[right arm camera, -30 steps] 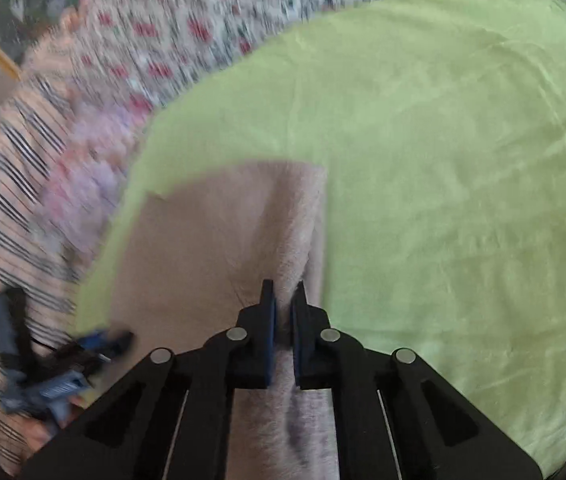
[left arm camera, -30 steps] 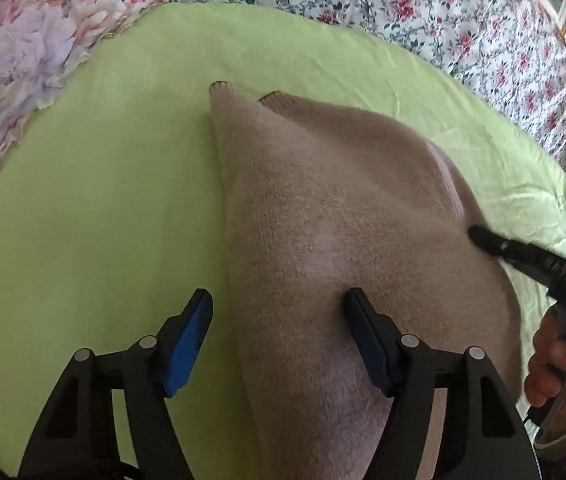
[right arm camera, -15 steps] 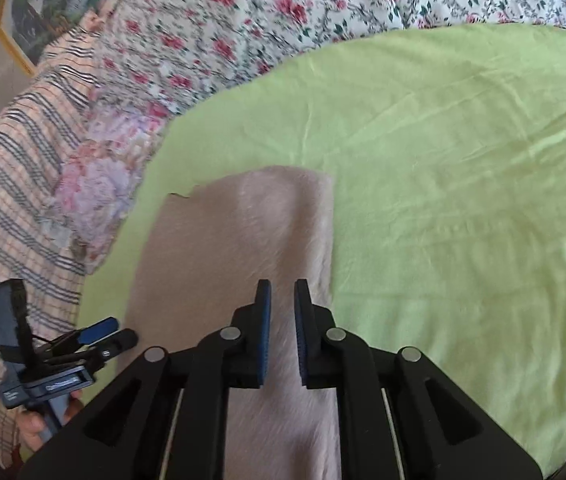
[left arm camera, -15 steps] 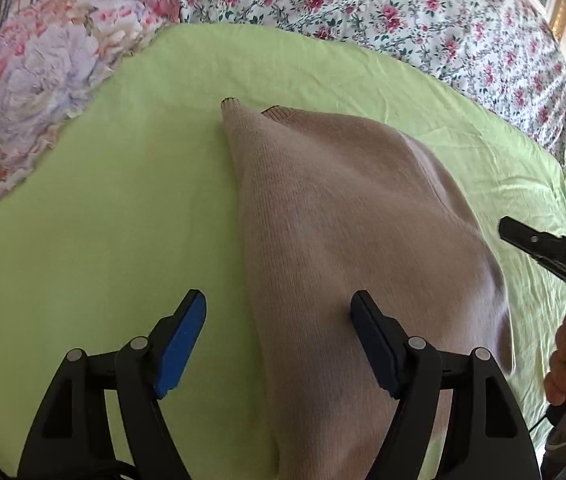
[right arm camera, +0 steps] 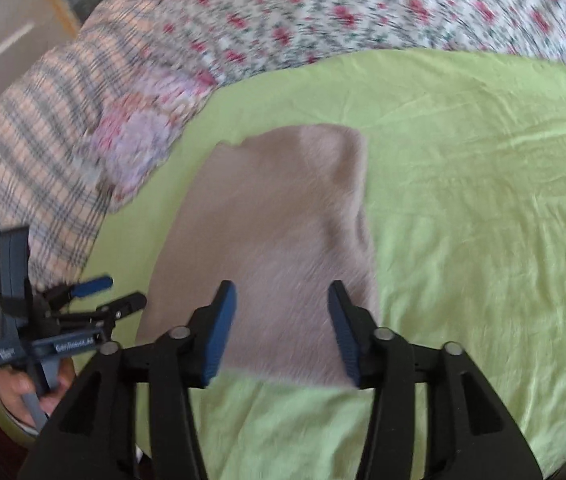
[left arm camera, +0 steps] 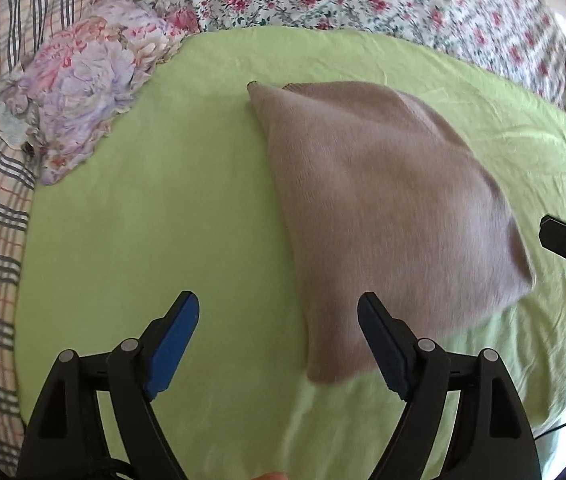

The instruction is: Fold small clothes

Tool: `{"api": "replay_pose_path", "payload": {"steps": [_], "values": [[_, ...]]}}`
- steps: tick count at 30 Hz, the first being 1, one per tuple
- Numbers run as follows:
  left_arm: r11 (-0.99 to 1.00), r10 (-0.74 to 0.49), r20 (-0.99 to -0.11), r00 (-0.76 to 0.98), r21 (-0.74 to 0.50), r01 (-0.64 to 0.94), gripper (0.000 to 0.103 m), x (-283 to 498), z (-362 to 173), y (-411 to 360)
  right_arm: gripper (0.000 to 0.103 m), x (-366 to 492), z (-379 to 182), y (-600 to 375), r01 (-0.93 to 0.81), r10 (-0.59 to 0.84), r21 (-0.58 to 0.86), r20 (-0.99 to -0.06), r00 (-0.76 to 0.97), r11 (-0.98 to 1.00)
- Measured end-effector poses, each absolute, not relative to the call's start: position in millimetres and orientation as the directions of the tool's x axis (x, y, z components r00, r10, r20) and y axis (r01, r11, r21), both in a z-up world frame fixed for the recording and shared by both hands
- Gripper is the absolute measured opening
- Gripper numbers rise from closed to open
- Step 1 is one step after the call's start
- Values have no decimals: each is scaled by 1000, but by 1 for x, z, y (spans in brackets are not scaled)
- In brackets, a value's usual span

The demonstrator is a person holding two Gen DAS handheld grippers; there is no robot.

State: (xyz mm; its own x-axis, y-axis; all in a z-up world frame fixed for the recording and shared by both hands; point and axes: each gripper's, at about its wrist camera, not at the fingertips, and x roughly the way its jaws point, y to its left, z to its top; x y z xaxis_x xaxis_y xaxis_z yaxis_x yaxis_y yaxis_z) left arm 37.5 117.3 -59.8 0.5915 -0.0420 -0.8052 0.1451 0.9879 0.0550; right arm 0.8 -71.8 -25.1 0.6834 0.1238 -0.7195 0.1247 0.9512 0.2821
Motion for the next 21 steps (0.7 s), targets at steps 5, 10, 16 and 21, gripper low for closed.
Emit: {"api": "replay_pose_path", "payload": {"steps": [5,10,16,21], "values": [[982,2,-800,600,114,149,83,10,-66,120,72,-19,-29,-41,52,91,169,-735,672,984],[985,18,-806,591,117,129,83,-6,-69,126,78,-32,-36,-31,38,84,143,-755,650,989],[982,28,-802,596,135,135,83,-16,-71,124,78,-39,-47,-29,54,97,168,-770,630,984],[979,27,-794,608,145,145,83,-16,-69,120,78,-40,-50,-29,72,96,180,-773,627,981]]}}
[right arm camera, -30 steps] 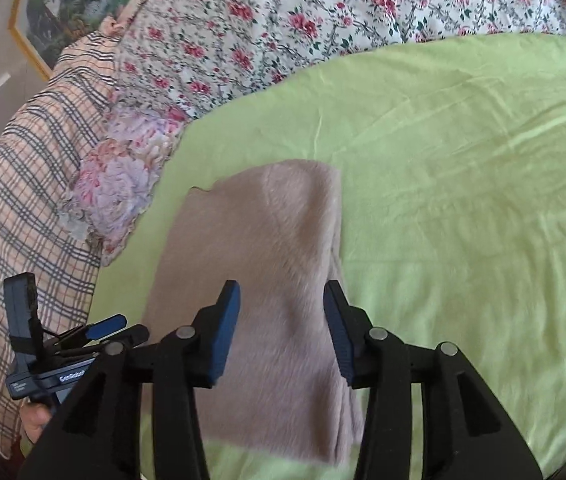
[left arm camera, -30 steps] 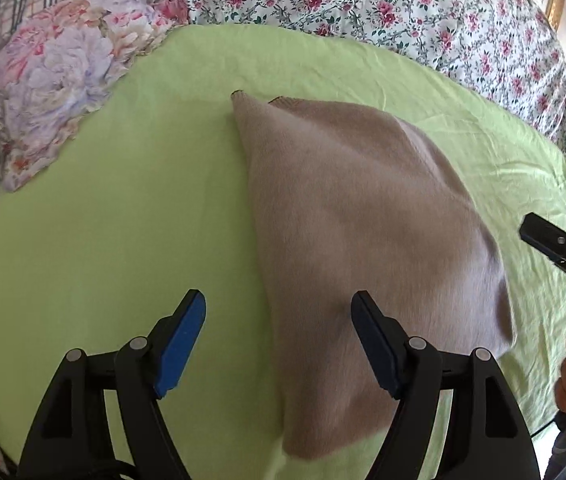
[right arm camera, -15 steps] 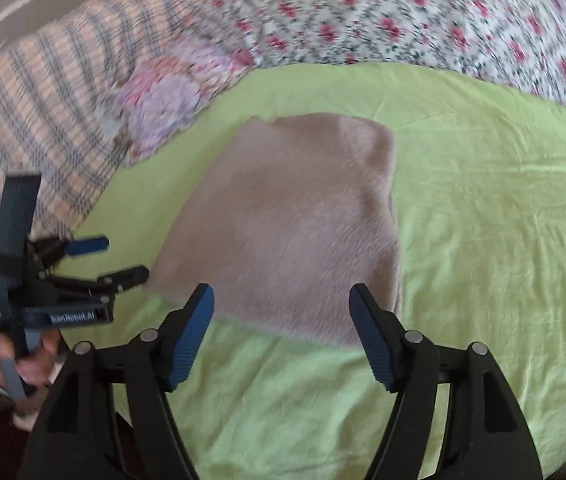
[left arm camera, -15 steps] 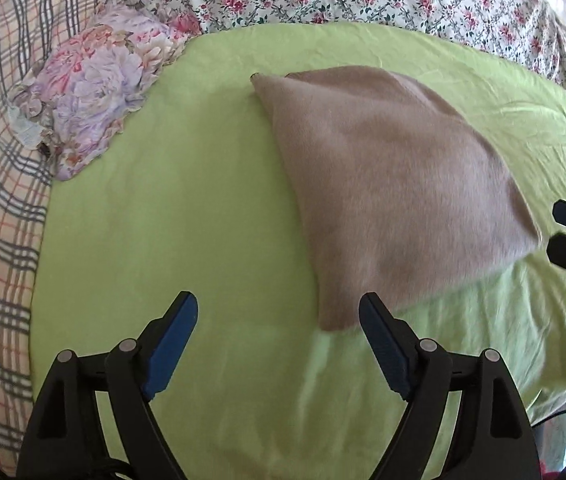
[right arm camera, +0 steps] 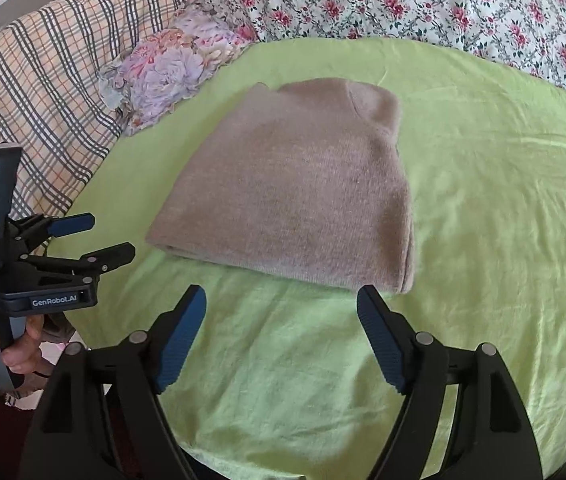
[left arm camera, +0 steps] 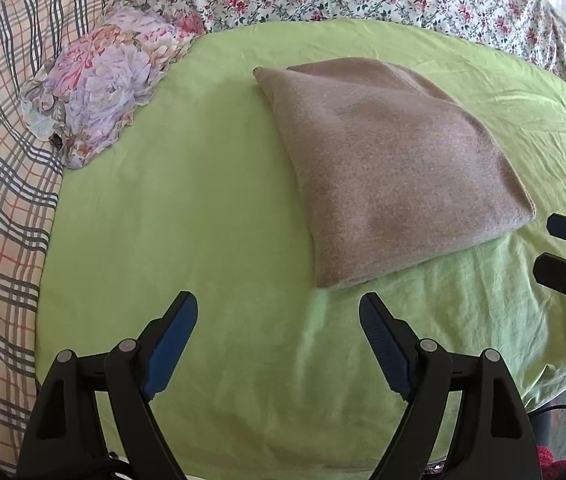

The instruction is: Fold small clothes

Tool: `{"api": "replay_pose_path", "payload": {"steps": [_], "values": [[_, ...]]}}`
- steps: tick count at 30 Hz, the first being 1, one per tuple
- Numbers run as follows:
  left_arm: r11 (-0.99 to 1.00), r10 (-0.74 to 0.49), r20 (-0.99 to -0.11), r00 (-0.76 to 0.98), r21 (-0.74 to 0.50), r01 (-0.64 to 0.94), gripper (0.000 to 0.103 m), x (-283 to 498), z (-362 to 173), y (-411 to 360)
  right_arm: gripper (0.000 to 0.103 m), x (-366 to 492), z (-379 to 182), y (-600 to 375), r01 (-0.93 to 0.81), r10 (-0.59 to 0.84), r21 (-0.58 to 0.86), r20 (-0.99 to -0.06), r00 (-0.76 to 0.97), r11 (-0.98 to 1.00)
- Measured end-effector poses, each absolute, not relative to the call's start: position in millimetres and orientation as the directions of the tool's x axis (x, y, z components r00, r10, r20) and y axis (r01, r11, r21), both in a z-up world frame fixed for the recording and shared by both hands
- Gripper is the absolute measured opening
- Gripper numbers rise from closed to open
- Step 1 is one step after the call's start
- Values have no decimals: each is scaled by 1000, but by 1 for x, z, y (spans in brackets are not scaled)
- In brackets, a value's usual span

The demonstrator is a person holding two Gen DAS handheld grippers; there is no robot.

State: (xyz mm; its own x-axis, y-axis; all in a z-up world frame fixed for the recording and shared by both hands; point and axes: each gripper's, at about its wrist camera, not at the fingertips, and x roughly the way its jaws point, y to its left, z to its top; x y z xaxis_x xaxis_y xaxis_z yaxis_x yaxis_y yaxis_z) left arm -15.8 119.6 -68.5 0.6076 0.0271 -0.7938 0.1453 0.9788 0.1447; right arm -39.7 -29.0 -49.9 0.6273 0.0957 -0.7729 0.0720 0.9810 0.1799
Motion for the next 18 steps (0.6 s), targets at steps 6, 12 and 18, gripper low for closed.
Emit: {"api": "replay_pose_path", "payload": {"steps": [6,12,18], "values": [[976,24,-787,617,152,157,84,-10,-66,116,79,-35,-50,-26,78,91,178,-773,627,981],[976,26,-774,633,155,150,84,0,-61,116,79,-16,-46,-35,68,91,171,-772,629,983],[976,33,-766,642,162,144,84,9,-58,115,79,-3,-43,-41,67,98,181,-767,634,981]]}}
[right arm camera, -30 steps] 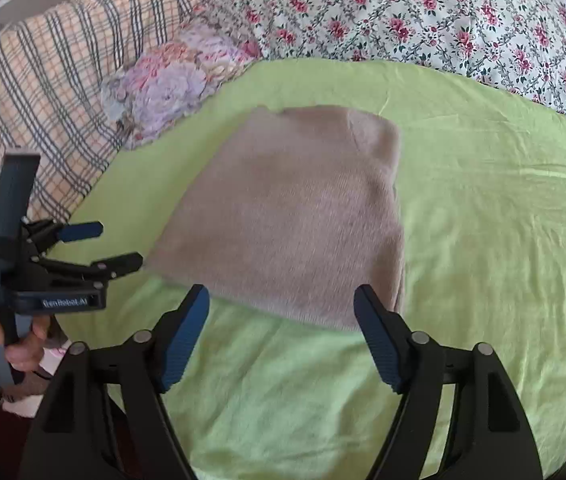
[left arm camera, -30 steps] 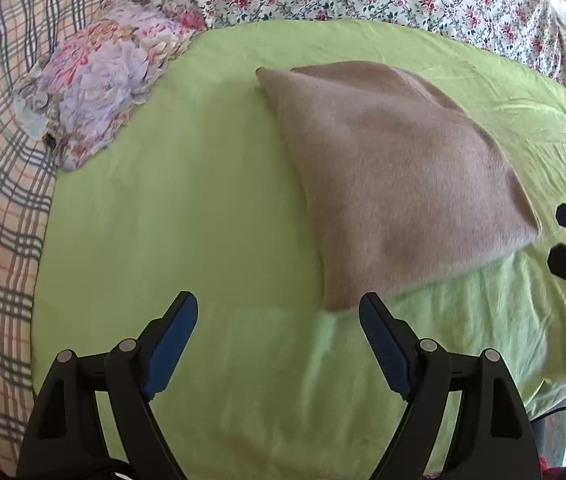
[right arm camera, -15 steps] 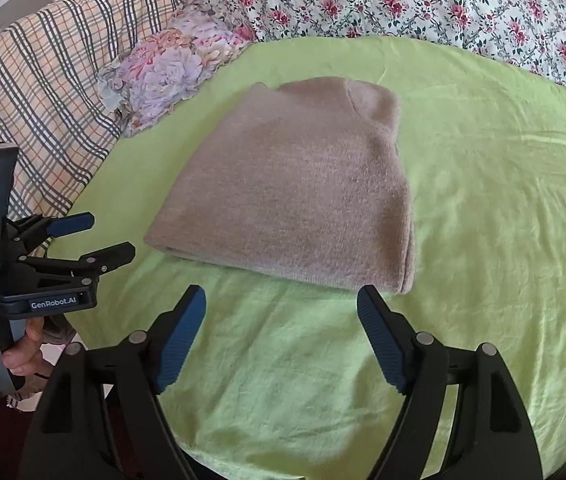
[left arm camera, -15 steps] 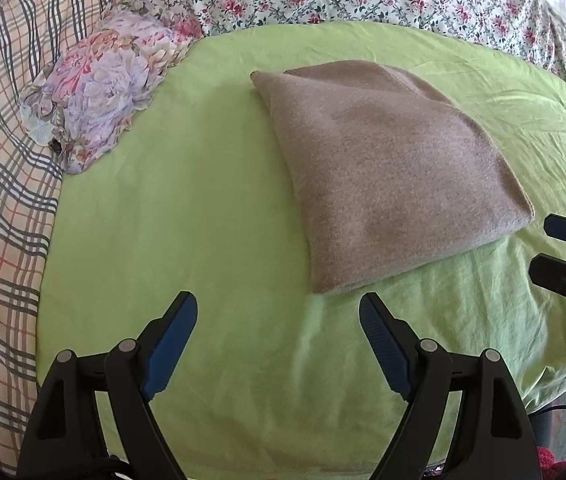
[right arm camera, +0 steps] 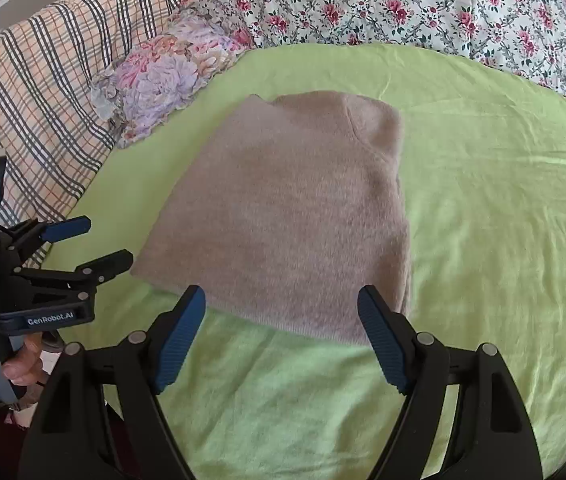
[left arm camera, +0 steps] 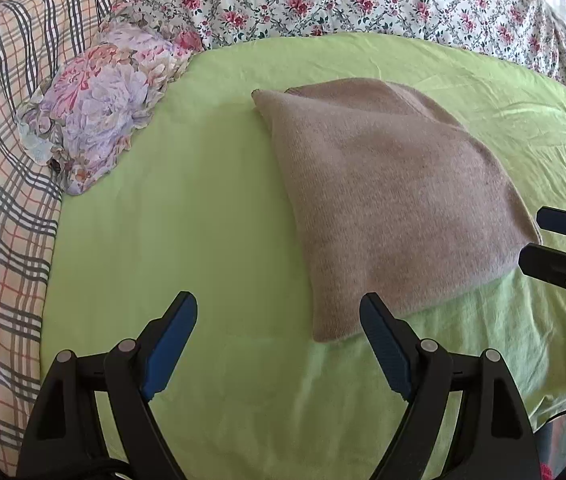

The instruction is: Fold small clothes

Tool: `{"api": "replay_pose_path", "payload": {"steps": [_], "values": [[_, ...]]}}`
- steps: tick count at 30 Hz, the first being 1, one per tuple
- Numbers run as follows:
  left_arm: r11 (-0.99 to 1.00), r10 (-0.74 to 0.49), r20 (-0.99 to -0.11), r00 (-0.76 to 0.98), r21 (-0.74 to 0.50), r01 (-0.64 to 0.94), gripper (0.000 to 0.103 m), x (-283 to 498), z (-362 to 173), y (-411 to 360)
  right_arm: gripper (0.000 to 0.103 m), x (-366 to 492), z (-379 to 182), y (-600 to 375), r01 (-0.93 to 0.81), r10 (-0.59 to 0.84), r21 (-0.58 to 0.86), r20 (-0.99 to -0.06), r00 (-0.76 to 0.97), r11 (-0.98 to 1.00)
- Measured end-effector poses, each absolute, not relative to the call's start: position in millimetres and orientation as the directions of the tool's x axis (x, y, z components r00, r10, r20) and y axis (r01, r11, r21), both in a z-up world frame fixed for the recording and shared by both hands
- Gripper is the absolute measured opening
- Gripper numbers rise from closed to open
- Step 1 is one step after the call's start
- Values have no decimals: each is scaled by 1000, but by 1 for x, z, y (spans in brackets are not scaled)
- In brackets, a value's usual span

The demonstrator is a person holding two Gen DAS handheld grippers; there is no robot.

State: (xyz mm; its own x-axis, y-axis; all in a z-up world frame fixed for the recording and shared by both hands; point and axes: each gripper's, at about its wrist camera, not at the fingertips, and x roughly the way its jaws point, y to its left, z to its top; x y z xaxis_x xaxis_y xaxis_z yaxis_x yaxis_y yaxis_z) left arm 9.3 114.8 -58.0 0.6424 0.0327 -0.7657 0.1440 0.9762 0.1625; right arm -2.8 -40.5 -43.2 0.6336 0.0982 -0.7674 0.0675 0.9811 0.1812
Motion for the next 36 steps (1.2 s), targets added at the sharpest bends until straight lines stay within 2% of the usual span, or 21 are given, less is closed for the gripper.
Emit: {"api": "replay_pose_path", "payload": {"steps": [24,36], "values": [[980,30,-760,650,150,131,84,50,-53,109,79,35,-36,-60,66,99,180,-770,630,981],[988,-8,-763,646,95,124,84,63,-52,105,79,52,-38,-68,79,99,190,-770,631,979]]}}
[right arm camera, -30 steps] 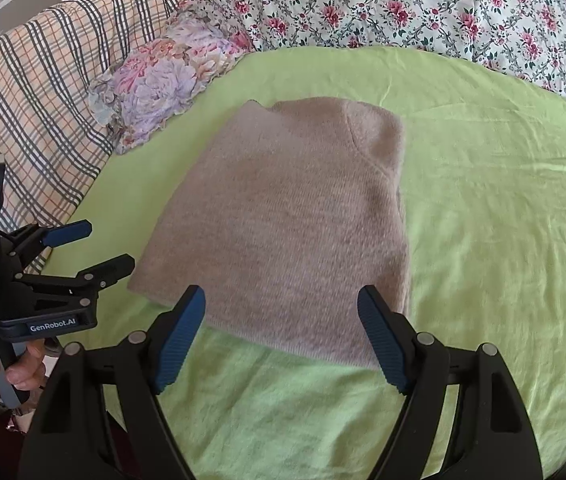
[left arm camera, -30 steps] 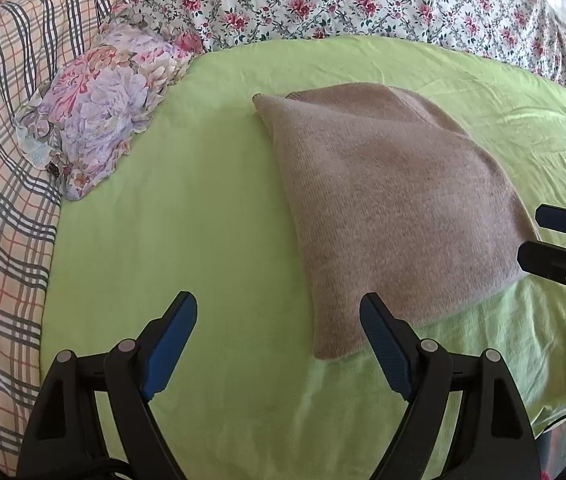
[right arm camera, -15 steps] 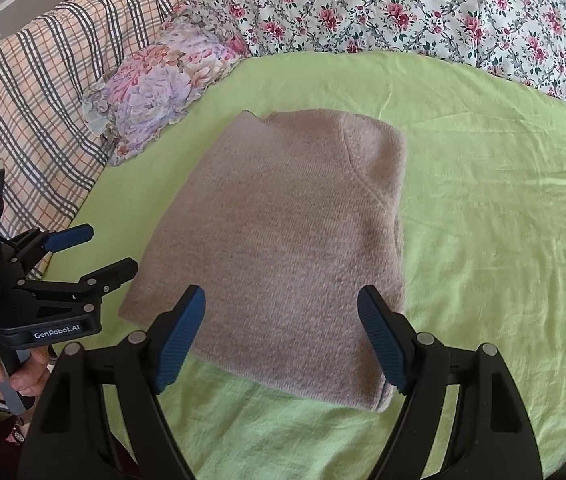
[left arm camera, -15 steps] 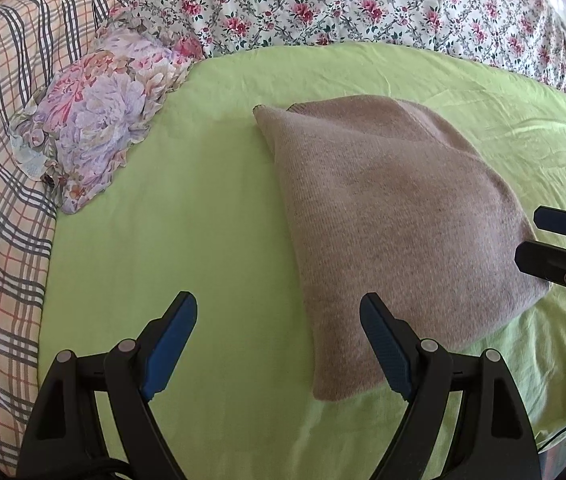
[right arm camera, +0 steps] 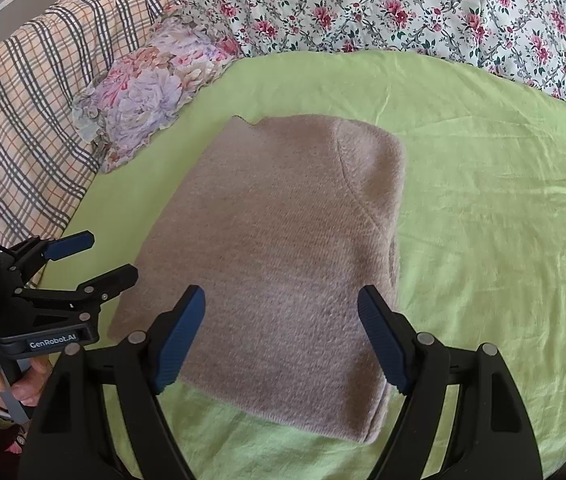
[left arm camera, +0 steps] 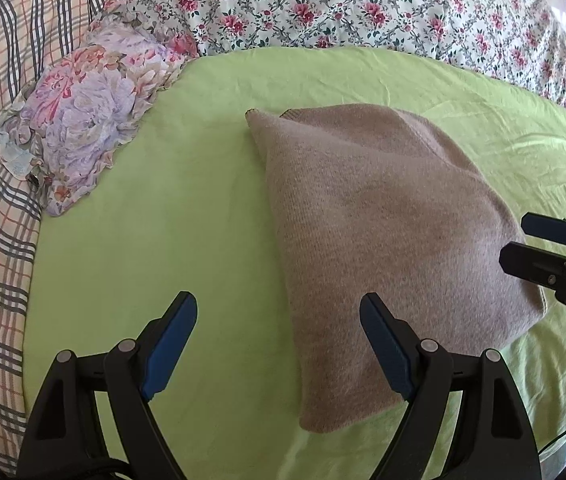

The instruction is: Fold small clothes

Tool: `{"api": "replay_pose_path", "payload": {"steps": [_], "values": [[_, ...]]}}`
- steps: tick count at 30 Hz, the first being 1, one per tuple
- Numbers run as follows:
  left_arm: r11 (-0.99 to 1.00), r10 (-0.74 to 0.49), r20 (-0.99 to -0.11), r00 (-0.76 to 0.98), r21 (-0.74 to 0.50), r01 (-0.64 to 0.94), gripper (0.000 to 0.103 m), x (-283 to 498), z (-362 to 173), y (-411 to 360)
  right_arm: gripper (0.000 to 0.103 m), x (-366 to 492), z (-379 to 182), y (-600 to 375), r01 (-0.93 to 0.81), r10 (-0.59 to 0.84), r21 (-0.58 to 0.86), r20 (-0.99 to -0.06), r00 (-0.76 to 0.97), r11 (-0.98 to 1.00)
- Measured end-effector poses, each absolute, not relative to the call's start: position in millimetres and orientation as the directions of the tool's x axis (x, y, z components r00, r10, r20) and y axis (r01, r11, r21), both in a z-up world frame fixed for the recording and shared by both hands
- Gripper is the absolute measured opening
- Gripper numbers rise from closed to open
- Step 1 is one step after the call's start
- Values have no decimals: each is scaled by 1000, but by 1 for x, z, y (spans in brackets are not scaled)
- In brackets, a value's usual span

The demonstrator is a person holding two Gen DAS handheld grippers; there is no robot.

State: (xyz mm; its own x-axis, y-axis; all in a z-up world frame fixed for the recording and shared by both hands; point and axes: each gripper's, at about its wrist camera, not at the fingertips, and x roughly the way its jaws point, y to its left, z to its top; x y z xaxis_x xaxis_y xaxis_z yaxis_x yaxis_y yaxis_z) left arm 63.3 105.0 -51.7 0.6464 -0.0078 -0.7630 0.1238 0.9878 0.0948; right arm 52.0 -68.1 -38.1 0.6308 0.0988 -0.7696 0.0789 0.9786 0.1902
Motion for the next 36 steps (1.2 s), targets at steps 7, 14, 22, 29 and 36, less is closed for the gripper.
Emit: {"api": "replay_pose_path", "payload": {"steps": [7,14,22,29,36], "values": [[989,-15,-762,647,82,120,84,68,-51,103,79,54,-38,-69,78,99,189,-770,630,979],[990,-18,-761,649,78,120,84,70,-50,101,79,58,-37,-71,78,98,188,-770,630,979],[991,-25,-761,648,65,114,84,72,-48,100,79,61,-33,-74,81,90,182,-768,634,980],[992,-36,-760,649,52,115,84,73,-45,99,79,58,-30,-71,90,84,184,-759,645,979],[992,-44,-756,653,44,118,84,70,-42,95,79,56,-30,-68,90,80,181,-758,648,979]]}}
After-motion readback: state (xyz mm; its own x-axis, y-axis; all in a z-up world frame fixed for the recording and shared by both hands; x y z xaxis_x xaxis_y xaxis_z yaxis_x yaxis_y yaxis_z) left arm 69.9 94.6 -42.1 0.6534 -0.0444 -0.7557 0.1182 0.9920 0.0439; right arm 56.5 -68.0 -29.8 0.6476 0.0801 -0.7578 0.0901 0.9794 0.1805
